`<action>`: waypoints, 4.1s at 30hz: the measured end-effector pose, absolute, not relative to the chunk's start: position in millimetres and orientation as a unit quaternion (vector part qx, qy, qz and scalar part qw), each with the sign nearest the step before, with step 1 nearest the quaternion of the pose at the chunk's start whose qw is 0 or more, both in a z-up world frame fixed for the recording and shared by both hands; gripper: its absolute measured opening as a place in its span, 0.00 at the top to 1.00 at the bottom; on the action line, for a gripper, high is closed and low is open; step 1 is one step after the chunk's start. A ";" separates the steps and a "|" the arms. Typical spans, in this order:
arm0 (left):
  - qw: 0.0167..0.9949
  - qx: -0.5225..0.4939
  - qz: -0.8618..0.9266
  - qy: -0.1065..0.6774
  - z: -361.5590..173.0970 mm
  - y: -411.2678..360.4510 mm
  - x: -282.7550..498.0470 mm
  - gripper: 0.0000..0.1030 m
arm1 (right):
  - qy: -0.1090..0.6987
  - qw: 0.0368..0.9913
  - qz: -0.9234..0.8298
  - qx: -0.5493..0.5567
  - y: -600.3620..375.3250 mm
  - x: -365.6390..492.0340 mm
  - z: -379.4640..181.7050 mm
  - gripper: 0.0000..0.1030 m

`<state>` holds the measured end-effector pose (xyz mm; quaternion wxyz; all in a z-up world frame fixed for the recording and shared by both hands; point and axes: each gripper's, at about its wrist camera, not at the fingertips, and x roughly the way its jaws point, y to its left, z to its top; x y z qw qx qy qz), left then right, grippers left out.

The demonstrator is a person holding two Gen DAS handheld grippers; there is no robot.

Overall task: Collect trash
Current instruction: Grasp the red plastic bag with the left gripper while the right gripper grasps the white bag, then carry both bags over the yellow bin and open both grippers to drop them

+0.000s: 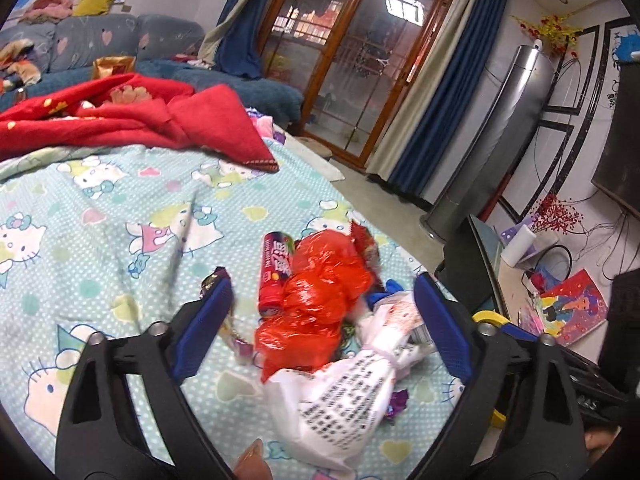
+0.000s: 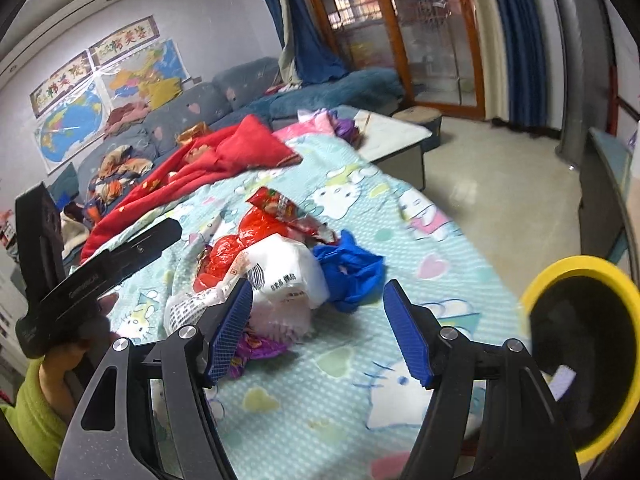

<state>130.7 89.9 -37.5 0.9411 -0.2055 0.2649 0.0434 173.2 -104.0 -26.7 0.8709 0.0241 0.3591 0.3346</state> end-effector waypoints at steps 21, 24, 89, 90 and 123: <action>0.909 -0.240 0.017 0.340 -75.7 96.6 170.1 0.70 | 0.379 0.837 0.395 -0.008 -67.2 180.0 -48.2 0.71; 0.910 -0.235 0.016 0.341 -77.1 93.6 166.7 0.77 | 0.378 0.838 0.392 -0.006 -71.7 174.8 -46.8 0.72; 0.955 -0.136 -0.101 0.244 1.8 -8.6 106.4 0.84 | 0.292 0.938 0.134 0.133 -254.9 185.6 1.7 0.82; 0.954 -0.131 -0.106 0.246 1.3 -13.6 107.3 0.84 | 0.290 0.939 0.127 0.136 -259.6 186.6 1.1 0.82; 0.927 -0.026 -0.219 0.303 -27.2 -132.1 146.6 0.84 | 0.279 0.941 -0.038 0.185 -397.6 197.4 -25.1 0.82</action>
